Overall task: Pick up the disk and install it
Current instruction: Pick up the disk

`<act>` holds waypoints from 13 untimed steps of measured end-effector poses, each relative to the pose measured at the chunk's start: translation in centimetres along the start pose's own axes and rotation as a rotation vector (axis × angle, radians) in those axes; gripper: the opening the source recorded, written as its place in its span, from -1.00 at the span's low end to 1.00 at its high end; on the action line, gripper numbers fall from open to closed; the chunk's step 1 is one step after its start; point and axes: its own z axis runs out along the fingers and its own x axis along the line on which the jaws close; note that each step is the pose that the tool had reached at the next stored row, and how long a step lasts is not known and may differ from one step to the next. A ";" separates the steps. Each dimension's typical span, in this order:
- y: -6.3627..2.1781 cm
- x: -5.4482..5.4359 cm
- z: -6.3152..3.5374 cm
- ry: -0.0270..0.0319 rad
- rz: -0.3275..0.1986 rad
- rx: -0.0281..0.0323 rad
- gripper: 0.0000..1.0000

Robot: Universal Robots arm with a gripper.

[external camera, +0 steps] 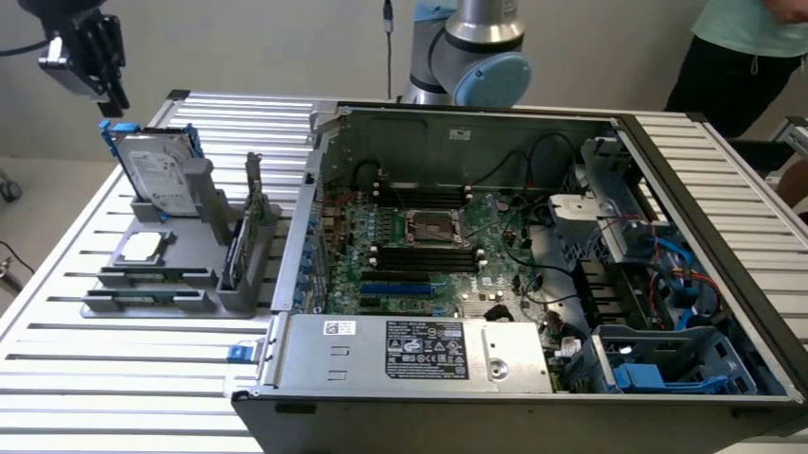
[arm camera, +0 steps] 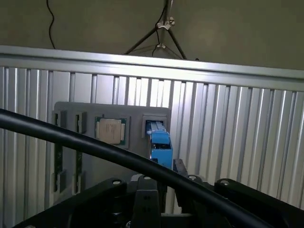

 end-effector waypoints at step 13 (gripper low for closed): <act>0.04 0.0 2.01 0.0185 -0.004 -0.0017 0.19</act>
